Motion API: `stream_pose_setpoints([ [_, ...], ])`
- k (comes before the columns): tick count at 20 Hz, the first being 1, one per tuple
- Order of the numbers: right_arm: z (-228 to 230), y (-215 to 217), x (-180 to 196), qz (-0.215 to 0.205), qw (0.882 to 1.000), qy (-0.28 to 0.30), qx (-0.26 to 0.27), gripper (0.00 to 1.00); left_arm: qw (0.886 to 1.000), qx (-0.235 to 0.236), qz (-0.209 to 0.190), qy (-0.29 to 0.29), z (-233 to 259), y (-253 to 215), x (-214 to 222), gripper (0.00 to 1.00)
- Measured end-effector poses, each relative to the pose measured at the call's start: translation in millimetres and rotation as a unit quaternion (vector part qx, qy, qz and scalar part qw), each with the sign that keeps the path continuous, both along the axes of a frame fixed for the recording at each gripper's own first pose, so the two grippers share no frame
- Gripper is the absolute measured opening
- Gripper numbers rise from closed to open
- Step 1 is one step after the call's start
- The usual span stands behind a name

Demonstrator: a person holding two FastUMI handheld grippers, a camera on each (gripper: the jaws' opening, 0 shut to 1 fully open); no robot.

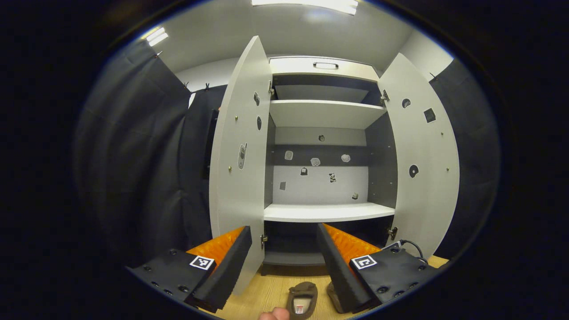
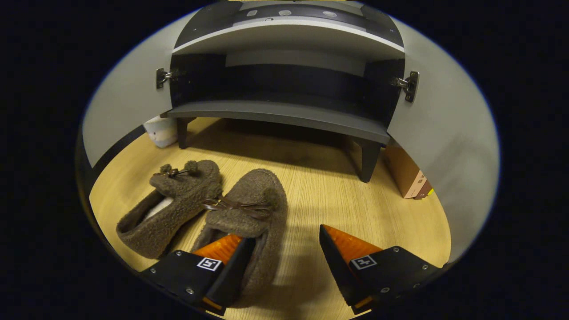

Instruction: Grab one shoe with the right hand and put it into the shoe cabinet, grab the other shoe with the left hand and put it into the shoe cabinet; then close the right door with the right hand and the left door with the left hand.

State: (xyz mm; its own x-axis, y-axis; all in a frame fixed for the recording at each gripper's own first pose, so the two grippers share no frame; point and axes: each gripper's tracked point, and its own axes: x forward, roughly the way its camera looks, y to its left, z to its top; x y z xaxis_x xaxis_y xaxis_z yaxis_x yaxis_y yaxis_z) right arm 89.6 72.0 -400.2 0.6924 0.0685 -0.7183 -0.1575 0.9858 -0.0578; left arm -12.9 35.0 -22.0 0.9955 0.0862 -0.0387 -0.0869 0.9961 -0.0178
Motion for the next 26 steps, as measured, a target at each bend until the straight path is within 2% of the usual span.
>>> stream_pose_setpoints([
  [3, -19.5, 4.0, 6.1, 0.011, 1.0, 0.017, 0.011, 0.88, 1.0, -0.002, 0.006, 0.005, -3.2, 2.5, -1.8, 0.96],
  [4, -18.5, 10.1, 7.1, 0.014, 0.999, 0.007, 0.034, 0.86, 1.0, 0.001, 0.008, 0.003, -2.4, 4.0, -1.9, 0.99],
  [5, -22.0, 12.2, 5.1, 0.009, 0.999, 0.01, 0.047, 0.81, 1.0, 0.004, 0.01, 0.002, -1.3, 4.7, -2.7, 0.96],
  [6, -22.6, 15.0, 3.6, 0.003, 0.998, 0.011, 0.067, 0.69, 1.0, 0.007, 0.013, 0.0, -0.4, 6.0, -3.8, 0.96],
  [7, -23.4, 17.9, 2.6, -0.007, 0.996, 0.015, 0.089, 0.63, 1.0, 0.01, 0.015, -0.003, 1.2, 7.5, -4.9, 0.96],
  [8, -23.5, 22.2, 1.2, -0.015, 0.994, 0.02, 0.107, 0.49, 1.0, 0.012, 0.015, -0.005, 2.0, 8.3, -4.2, 0.96],
  [9, -22.4, 19.8, 4.2, -0.022, 0.993, 0.011, 0.111, 0.4, 1.0, 0.014, 0.017, -0.004, 2.7, 9.3, -3.6, 0.99],
  [10, -20.9, 17.6, 4.1, -0.021, 0.994, 0.005, 0.111, 0.29, 1.0, 0.016, 0.018, -0.003, 1.4, 10.6, -4.0, 0.93],
  [11, -17.3, 16.9, 4.7, -0.022, 0.994, -0.005, 0.11, 0.24, 1.0, 0.017, 0.016, 0.0, 0.5, 10.6, -3.7, 0.96],
  [12, -13.5, 14.7, 6.3, -0.024, 0.994, -0.016, 0.105, 0.14, 1.0, 0.02, 0.015, 0.001, -0.3, 10.4, -2.5, 0.96],
  [13, -7.8, 15.7, 7.8, -0.026, 0.994, -0.031, 0.102, 0.1, 1.0, 0.022, 0.013, 0.003, -1.4, 10.3, -0.7, 0.96],
  [15, 9.4, 12.2, 5.9, -0.02, 0.995, -0.059, 0.081, 0.08, 1.0, 0.019, 0.01, 0.006, -6.4, 9.2, 3.3, 0.93],
  [17, 46.1, 13.7, 5.1, -0.026, 0.991, -0.093, 0.089, 0.08, 1.0, 0.01, 0.004, 0.008, -11.6, 6.8, 7.7, 0.96],
  [18, 68.8, 13.0, 5.8, -0.038, 0.989, -0.108, 0.096, 0.08, 1.0, 0.005, 0.002, 0.006, -13.0, 7.0, 9.5, 0.99],
  [19, 93.3, 10.8, 6.7, -0.05, 0.986, -0.125, 0.1, 0.08, 1.0, 0.0, -0.003, 0.004, -13.8, 4.8, 11.8, 0.94],
  [20, 119.6, 8.9, 8.9, -0.056, 0.982, -0.146, 0.103, 0.08, 1.0, 0.0, -0.007, 0.004, -14.8, 3.0, 14.2, 0.96],
  [24, 221.9, 6.3, 22.4, -0.058, 0.968, -0.219, 0.104, 0.08, 1.0, 0.013, -0.015, -0.01, -9.9, 1.9, 20.0, 0.96],
  [25, 257.5, 0.0, 13.9, -0.057, 0.964, -0.239, 0.104, 0.08, 1.0, 0.01, -0.02, -0.012, -9.4, -0.2, 20.8, 0.99],
  [26, 282.6, -0.2, 22.0, -0.056, 0.959, -0.257, 0.105, 0.08, 1.0, 0.008, -0.025, -0.012, -10.4, -2.7, 21.7, 0.96],
])
